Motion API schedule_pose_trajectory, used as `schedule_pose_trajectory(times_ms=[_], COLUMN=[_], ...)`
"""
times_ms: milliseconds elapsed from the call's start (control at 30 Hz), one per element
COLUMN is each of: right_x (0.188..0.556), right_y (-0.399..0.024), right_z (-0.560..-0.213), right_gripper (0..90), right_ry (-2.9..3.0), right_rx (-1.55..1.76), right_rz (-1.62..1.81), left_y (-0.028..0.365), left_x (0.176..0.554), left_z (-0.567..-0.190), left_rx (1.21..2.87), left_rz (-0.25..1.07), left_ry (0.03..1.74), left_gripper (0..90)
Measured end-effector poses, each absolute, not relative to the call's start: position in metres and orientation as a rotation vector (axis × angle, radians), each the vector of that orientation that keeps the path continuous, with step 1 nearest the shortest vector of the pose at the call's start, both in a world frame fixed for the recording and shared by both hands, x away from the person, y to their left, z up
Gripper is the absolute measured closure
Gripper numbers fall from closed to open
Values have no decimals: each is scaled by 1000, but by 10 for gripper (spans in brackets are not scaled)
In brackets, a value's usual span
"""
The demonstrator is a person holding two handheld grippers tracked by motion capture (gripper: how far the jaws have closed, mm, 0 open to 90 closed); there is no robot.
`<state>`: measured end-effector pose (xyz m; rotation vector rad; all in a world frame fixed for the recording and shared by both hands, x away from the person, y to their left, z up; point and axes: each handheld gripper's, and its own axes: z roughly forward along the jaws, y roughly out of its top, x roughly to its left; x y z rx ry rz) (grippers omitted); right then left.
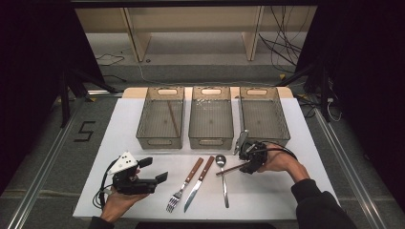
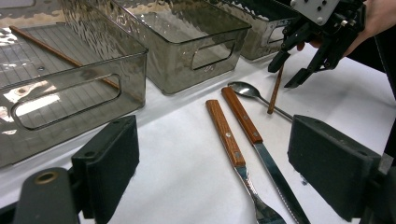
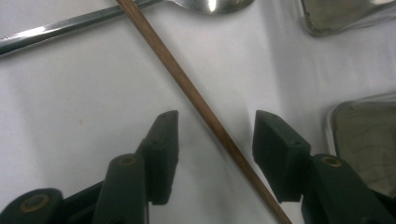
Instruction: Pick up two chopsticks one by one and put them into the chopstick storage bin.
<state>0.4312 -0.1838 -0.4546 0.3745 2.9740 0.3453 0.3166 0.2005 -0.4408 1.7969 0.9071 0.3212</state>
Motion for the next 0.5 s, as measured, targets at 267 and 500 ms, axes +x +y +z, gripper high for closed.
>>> schedule_pose_trajectory(times_ms=[267,500], right_x=[435,434], right_y=[-181,-178], right_z=[-456,-456], right_gripper=[569,645], right_ry=[2985,3007], right_rx=[385,342], right_rz=[330,301], left_y=[200,197], left_x=[317,316], left_z=[-441,-442], left_rx=[1809,1817], left_rz=[320,317], left_ry=[902,894], left_gripper=[162,162])
